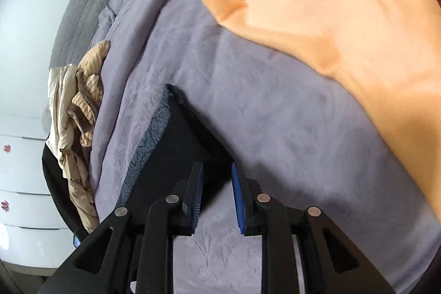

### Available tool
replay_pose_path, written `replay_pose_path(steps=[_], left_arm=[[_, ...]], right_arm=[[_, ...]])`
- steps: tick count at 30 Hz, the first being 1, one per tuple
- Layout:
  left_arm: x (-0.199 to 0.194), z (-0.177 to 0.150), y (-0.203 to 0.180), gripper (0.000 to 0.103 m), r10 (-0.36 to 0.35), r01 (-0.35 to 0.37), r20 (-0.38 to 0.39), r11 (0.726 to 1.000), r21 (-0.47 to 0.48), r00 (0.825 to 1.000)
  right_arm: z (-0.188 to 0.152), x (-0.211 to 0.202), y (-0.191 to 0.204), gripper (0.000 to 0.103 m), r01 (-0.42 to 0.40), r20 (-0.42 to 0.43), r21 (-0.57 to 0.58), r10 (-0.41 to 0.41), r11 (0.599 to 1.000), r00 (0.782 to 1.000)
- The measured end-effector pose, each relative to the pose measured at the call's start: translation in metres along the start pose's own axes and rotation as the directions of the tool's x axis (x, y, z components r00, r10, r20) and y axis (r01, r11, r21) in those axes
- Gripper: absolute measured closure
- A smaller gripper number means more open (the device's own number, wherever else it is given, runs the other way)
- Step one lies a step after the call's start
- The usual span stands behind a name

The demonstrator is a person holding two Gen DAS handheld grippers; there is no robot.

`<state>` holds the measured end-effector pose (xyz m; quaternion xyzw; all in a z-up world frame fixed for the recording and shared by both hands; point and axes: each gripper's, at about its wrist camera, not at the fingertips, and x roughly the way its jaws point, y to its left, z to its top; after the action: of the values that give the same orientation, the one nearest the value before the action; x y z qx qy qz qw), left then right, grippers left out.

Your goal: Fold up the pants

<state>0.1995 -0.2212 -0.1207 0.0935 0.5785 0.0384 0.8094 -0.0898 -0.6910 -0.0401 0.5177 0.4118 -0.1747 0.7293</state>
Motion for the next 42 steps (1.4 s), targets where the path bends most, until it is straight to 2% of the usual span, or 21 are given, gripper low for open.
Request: replay_pose_path(steps=[4,7,10,11,12,15,17,19,22,24,26,29,31,33,35,36,38,40,42], left_arm=[[-0.002,0.001,-0.006,0.000,0.024,-0.024,0.003,1.000,0.009,1.000],[-0.012,-0.004,-0.013,0.000,0.029,-0.029,0.008,1.000,0.006,1.000],[-0.015,-0.008,-0.018,0.000,0.029,-0.029,0.004,1.000,-0.006,1.000],[-0.016,-0.008,-0.018,0.000,0.030,-0.030,0.006,1.000,-0.005,1.000],[-0.016,-0.008,-0.017,0.000,0.031,-0.031,0.007,1.000,-0.004,0.999],[-0.019,-0.008,-0.017,0.000,0.029,-0.029,0.006,1.000,0.002,1.000],[-0.018,-0.009,-0.017,0.000,0.028,-0.028,0.014,1.000,0.009,1.000],[-0.018,-0.009,-0.018,0.000,0.029,-0.029,0.016,1.000,0.006,0.999],[-0.020,-0.009,-0.018,0.000,0.029,-0.029,0.009,1.000,0.000,1.000],[-0.021,-0.010,-0.018,0.000,0.030,-0.030,0.012,0.999,0.010,0.999],[-0.021,-0.009,-0.018,0.000,0.029,-0.029,0.013,1.000,0.011,0.999],[-0.020,-0.009,-0.017,0.000,0.026,-0.026,0.010,1.000,0.000,1.000],[-0.020,-0.010,-0.018,0.000,0.029,-0.029,0.012,1.000,-0.001,1.000],[-0.020,-0.010,-0.018,0.000,0.030,-0.030,0.011,1.000,0.000,1.000],[-0.020,-0.009,-0.018,0.000,0.026,-0.026,0.008,1.000,-0.003,1.000],[-0.019,-0.009,-0.018,0.000,0.023,-0.023,0.006,1.000,-0.004,1.000],[-0.019,-0.009,-0.019,0.000,0.020,-0.020,0.003,1.000,0.001,1.000],[-0.019,-0.008,-0.018,0.000,0.018,-0.018,-0.001,1.000,0.003,1.000],[-0.020,-0.008,-0.017,0.000,0.018,-0.018,-0.017,1.000,-0.012,1.000]], right_arm=[[-0.006,0.019,0.000,0.079,-0.070,-0.037,0.000,0.070,0.998,0.997],[-0.006,0.026,0.001,0.079,-0.076,-0.027,-0.003,0.075,0.997,0.997],[-0.002,0.036,-0.004,0.079,-0.103,-0.021,0.043,0.104,0.994,0.994],[-0.001,0.039,-0.004,0.082,-0.115,-0.026,0.057,0.117,0.992,0.993],[0.001,0.040,-0.004,0.092,-0.120,-0.034,0.066,0.122,0.991,0.992],[0.004,0.020,0.010,0.095,-0.166,0.010,0.029,0.166,0.986,0.986],[0.004,0.013,0.016,0.095,-0.122,0.029,-0.020,0.123,0.992,0.992],[0.003,0.026,0.009,0.095,-0.047,-0.002,-0.022,0.047,0.999,0.999],[0.001,0.028,-0.002,0.094,-0.039,-0.012,0.039,0.040,0.998,0.999],[-0.003,0.014,0.007,0.092,-0.003,0.019,0.008,0.002,1.000,1.000],[-0.008,-0.008,0.021,0.092,0.035,0.071,-0.065,-0.031,0.997,0.997],[-0.013,-0.029,0.055,0.092,0.058,0.135,-0.202,-0.031,0.978,0.990],[-0.014,-0.018,0.082,0.092,0.077,0.107,-0.310,-0.045,0.948,0.993],[-0.014,0.005,0.095,0.092,0.121,0.064,-0.374,-0.105,0.920,0.992],[-0.014,0.033,0.087,0.092,0.174,0.022,-0.373,-0.179,0.911,0.984],[-0.013,0.043,0.077,0.098,0.205,0.009,-0.361,-0.217,0.910,0.976],[-0.014,0.043,0.059,0.103,0.199,0.016,-0.306,-0.204,0.931,0.979],[-0.019,0.028,0.056,0.103,0.219,0.055,-0.289,-0.212,0.932,0.976],[-0.025,0.017,0.061,0.093,0.266,0.080,-0.322,-0.254,0.909,0.964]])
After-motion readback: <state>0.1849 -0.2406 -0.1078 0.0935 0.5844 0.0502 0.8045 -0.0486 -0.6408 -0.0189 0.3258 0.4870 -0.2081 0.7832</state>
